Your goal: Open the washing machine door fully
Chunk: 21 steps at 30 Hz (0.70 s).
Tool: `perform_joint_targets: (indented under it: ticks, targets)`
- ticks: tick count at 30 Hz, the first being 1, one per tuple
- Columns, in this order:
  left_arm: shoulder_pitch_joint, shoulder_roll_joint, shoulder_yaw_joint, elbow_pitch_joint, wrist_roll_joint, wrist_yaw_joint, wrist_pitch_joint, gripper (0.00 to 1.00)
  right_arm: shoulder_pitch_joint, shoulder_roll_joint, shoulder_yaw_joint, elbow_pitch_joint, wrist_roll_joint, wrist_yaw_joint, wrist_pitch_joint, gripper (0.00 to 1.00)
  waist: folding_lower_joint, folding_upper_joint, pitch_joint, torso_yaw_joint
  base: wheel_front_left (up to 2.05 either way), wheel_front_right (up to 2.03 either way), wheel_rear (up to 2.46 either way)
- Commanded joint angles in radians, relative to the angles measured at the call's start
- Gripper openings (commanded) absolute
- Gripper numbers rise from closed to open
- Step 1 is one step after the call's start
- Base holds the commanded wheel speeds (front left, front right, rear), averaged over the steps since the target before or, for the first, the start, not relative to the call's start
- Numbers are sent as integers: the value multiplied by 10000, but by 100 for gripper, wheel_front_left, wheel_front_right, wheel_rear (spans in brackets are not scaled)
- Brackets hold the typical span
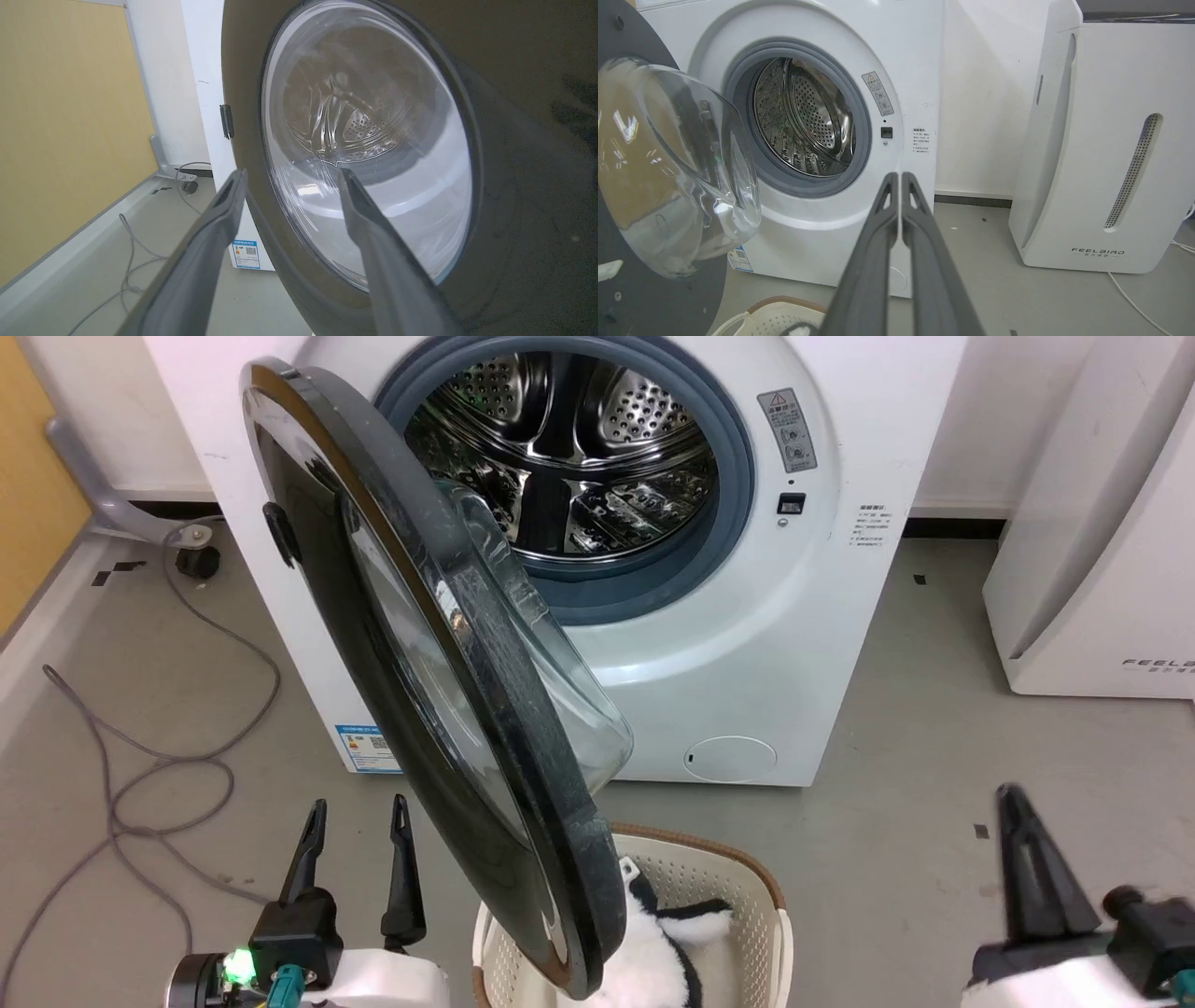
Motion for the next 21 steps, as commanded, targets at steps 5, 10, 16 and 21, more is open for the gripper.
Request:
perform_joint_targets:
  ticks: [5, 10, 16, 21]
  targets:
    - [55, 8, 50, 31, 48, -29, -51, 100, 185, 96, 0, 347, -310, 8, -41, 100, 0, 0, -18, 10, 0, 0, 0]
    - [-3, 8, 135, 0, 55, 31, -51, 100, 169, 106, 17, 463, -263, 8, -41, 100, 0, 0, -15, 40, 0, 0, 0]
    - [-223, 8, 431, -672, 158, 214, -51, 0, 215, 108, -8, 515, -198, 8, -41, 100, 0, 0, -43, 77, 0, 0, 0]
    - [-560, 78, 613, -1766, 355, 176, -51, 0, 260, 109, -45, 494, -201, 8, -41, 100, 0, 0, -89, 105, 0, 0, 0]
